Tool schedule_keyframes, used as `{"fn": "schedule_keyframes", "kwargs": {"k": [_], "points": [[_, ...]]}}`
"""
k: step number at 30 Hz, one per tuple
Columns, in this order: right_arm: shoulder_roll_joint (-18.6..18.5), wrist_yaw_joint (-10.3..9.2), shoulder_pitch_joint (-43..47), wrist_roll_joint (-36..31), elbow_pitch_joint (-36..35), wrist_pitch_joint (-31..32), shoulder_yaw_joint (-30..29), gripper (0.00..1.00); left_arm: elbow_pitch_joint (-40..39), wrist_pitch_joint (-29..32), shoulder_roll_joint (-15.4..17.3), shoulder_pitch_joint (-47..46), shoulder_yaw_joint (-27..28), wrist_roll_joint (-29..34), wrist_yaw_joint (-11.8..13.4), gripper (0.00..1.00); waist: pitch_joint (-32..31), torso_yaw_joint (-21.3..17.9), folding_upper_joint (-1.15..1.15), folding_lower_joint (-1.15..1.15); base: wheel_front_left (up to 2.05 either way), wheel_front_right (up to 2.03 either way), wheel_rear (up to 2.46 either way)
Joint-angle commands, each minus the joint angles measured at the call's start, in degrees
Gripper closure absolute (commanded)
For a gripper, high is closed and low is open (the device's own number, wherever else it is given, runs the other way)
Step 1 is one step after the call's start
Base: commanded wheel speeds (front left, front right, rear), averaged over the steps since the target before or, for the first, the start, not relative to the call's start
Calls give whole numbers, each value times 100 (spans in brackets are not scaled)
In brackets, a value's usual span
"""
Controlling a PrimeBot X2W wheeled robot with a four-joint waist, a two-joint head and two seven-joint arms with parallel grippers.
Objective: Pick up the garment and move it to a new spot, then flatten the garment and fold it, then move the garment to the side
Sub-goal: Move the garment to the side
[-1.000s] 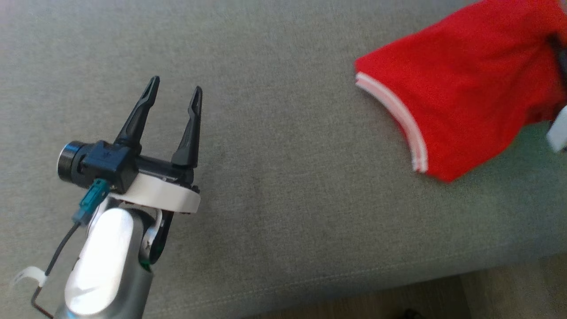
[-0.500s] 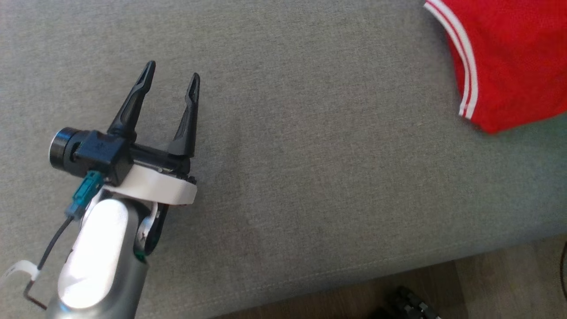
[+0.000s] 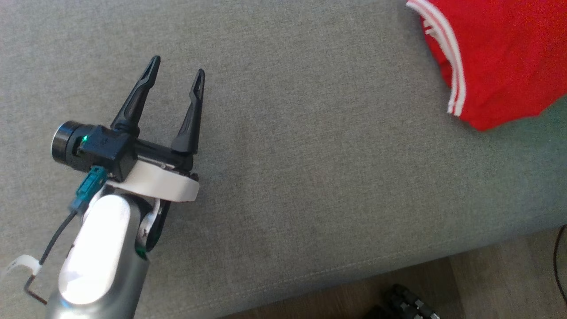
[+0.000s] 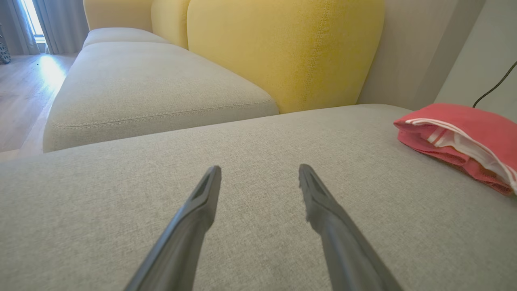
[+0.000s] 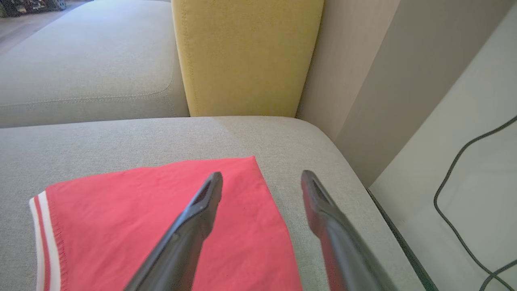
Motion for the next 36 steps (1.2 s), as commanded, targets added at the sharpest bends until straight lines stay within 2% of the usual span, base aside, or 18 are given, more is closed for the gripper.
{"fn": "schedule_keyframes", "kwargs": {"k": [1,6,10,11,13,21,27,36], "points": [[-52,20,291,13,-258,-96,-71,0,-171,-4,156,-107,184,30,-18,0,-70,4,0,-1,0,0,0],[371,20,678,-148,-757,-435,-227,0,-88,-34,164,27,229,-45,38,0,-343,24,0,-1,0,0,0],[1026,20,1080,-467,-1281,-706,-331,0,-53,-58,139,231,311,-136,149,0,-641,47,0,-1,0,0,0],[1026,20,1080,-467,-1281,-706,-331,0,-53,-58,139,231,311,-136,149,0,-641,47,0,-1,0,0,0],[1364,20,1247,-668,-1521,-833,-330,0,-46,-65,127,336,354,-184,205,0,-771,76,0,-1,0,0,0],[2545,20,1696,-1531,-1974,-1318,133,0,12,-94,36,761,523,-404,427,0,-1321,470,0,-1,0,0,0],[2846,20,1898,-1818,-1783,-1586,518,0,44,-122,-4,1005,614,-516,526,0,-1598,846,0,-1,0,0,0],[3018,20,2344,-2014,-1395,-1729,721,0,150,-155,51,1459,665,-547,586,0,-2063,1155,0,-1,0,0,0]]}}
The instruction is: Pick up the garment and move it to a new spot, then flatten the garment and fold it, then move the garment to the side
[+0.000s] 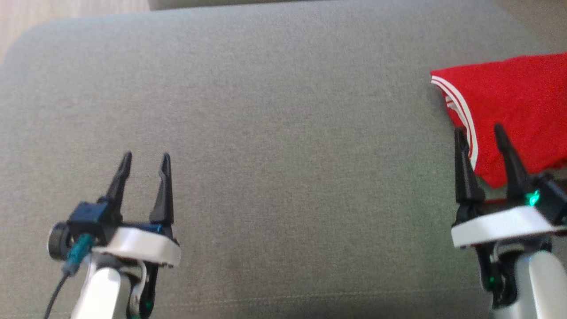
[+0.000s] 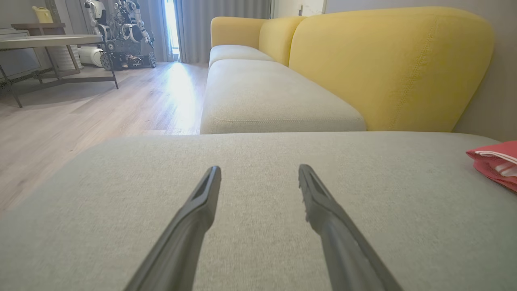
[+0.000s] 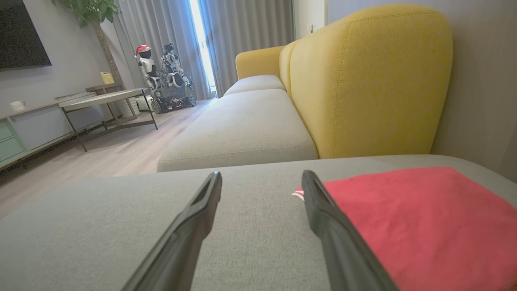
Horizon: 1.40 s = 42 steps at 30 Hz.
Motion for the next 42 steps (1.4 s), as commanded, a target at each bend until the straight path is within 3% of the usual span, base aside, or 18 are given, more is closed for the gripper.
{"fn": "schedule_keyframes", "kwargs": {"k": [1,23,42], "points": [[32,20,14,-46,-155,-59,132,0,-150,-49,112,-65,171,-15,12,0,-156,74,0,0,0,0,0],[106,20,887,-369,-190,52,122,0,-52,12,171,656,96,-167,82,0,-964,64,0,0,0,0,0],[119,20,976,-368,-224,104,199,0,-101,135,270,706,33,-207,162,0,-1085,100,0,0,0,0,0]]}}
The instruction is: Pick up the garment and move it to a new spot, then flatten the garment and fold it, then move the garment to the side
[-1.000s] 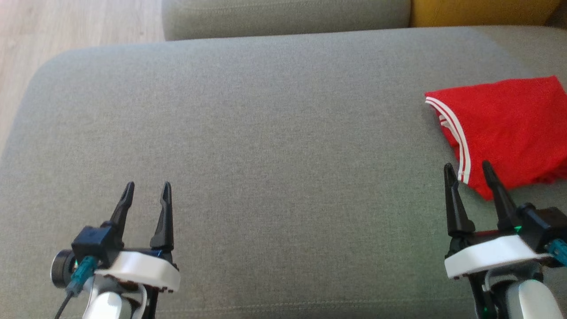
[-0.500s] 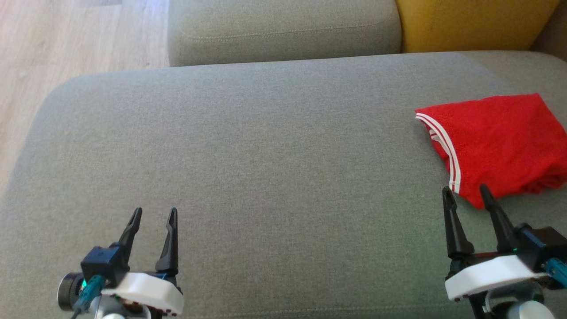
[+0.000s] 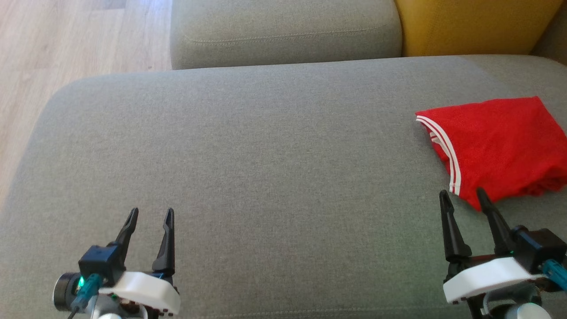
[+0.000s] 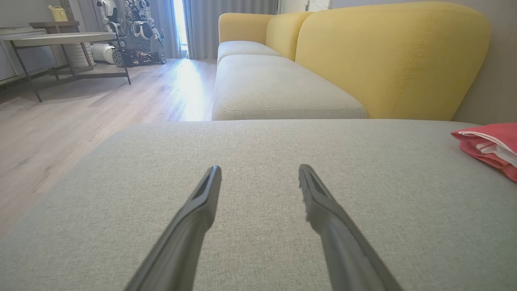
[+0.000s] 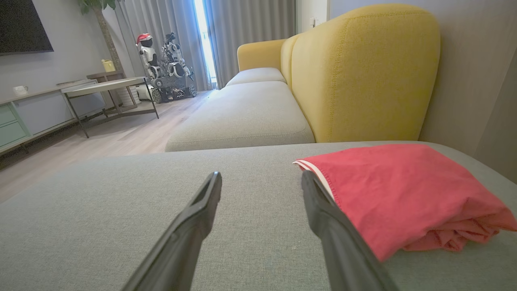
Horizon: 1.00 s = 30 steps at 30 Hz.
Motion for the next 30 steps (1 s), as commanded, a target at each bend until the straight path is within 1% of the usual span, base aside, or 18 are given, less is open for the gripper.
{"fn": "schedule_keyframes", "kwargs": {"k": [1,12,30], "points": [[-24,20,-175,-60,-183,-14,158,0,-170,-17,109,-219,184,-64,22,0,-3,2,0,0,0,0,0],[-23,20,-179,-135,-109,-20,156,0,-153,1,139,-222,139,-80,68,0,-45,-9,0,0,0,0,0],[-23,20,-221,-75,-27,-41,181,0,-152,43,197,-289,49,-127,68,0,-72,50,0,0,0,0,0]]}}
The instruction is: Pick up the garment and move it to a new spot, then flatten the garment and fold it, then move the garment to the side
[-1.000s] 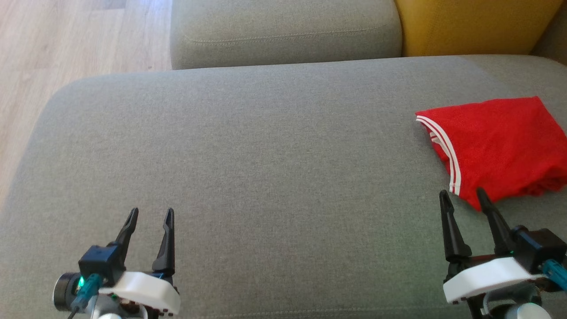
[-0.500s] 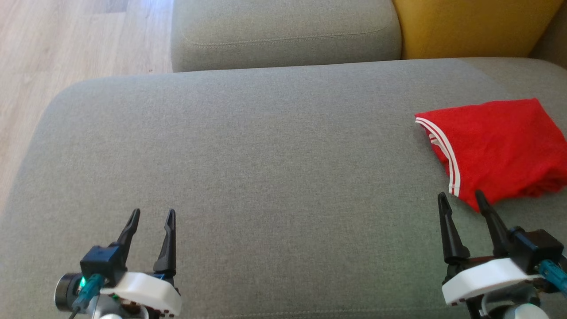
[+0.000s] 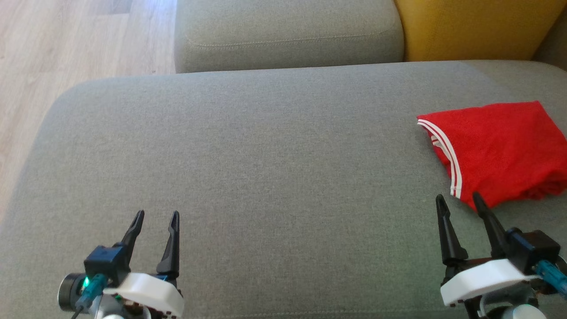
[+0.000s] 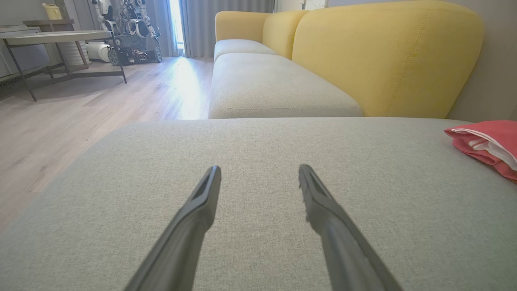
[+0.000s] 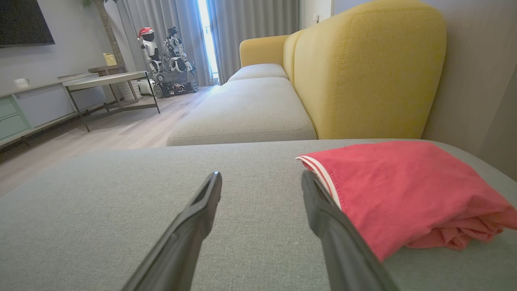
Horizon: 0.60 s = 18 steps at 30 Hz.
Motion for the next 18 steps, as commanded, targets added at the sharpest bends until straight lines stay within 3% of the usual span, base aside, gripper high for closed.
{"fn": "schedule_keyframes", "kwargs": {"k": [1,3,4,18], "points": [[-25,20,-220,23,-164,-47,156,0,-153,-6,133,-288,204,-41,11,0,-12,2,0,0,0,0,0],[-25,20,-226,50,-146,-62,155,0,-141,1,144,-298,183,-46,-3,0,-26,4,0,0,0,0,0],[0,0,-1,21,34,-7,9,100,8,5,10,-2,-19,-1,-3,100,-28,5,0,0,0,0,0],[-50,2,-90,894,407,8,28,100,279,170,-145,-34,157,-739,-131,100,-14,4,0,0,0,0,0]]}}
